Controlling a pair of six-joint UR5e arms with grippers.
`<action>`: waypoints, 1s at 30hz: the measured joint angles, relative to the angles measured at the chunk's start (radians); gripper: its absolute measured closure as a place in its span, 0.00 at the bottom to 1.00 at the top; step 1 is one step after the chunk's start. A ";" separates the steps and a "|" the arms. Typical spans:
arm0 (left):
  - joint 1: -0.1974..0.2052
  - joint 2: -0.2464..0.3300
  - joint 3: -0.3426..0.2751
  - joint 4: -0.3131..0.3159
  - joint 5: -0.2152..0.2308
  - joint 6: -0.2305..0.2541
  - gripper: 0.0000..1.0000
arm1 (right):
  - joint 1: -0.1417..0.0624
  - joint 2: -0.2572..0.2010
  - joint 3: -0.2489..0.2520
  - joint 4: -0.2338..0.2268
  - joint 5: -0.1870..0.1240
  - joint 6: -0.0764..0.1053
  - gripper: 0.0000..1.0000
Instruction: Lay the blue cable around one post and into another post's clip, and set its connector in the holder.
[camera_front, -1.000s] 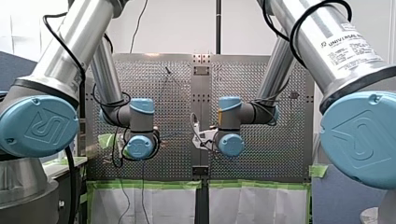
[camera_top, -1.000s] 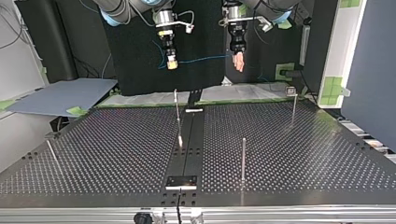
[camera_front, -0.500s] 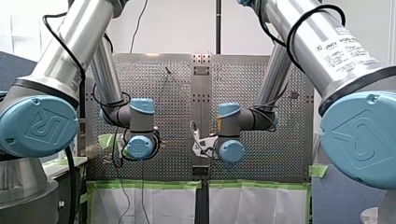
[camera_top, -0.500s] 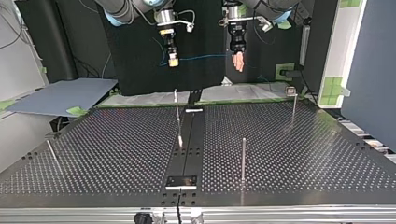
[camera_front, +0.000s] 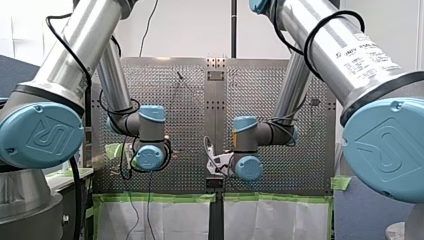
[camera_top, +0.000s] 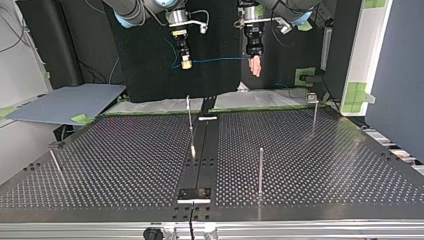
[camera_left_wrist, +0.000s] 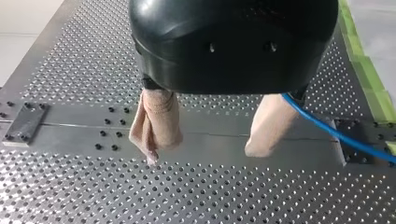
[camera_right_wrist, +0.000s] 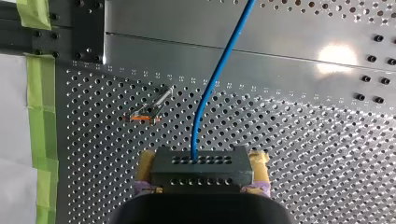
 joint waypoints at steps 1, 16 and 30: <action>-0.003 -0.001 0.000 -0.003 0.003 -0.002 0.00 | 0.000 0.000 0.000 0.000 0.000 0.000 0.98; -0.057 -0.006 0.000 -0.147 0.039 -0.010 0.00 | 0.000 0.000 0.000 0.000 0.000 0.000 0.98; -0.050 -0.004 0.023 -0.186 0.040 -0.033 0.00 | 0.018 -0.018 -0.018 0.018 0.018 0.018 0.84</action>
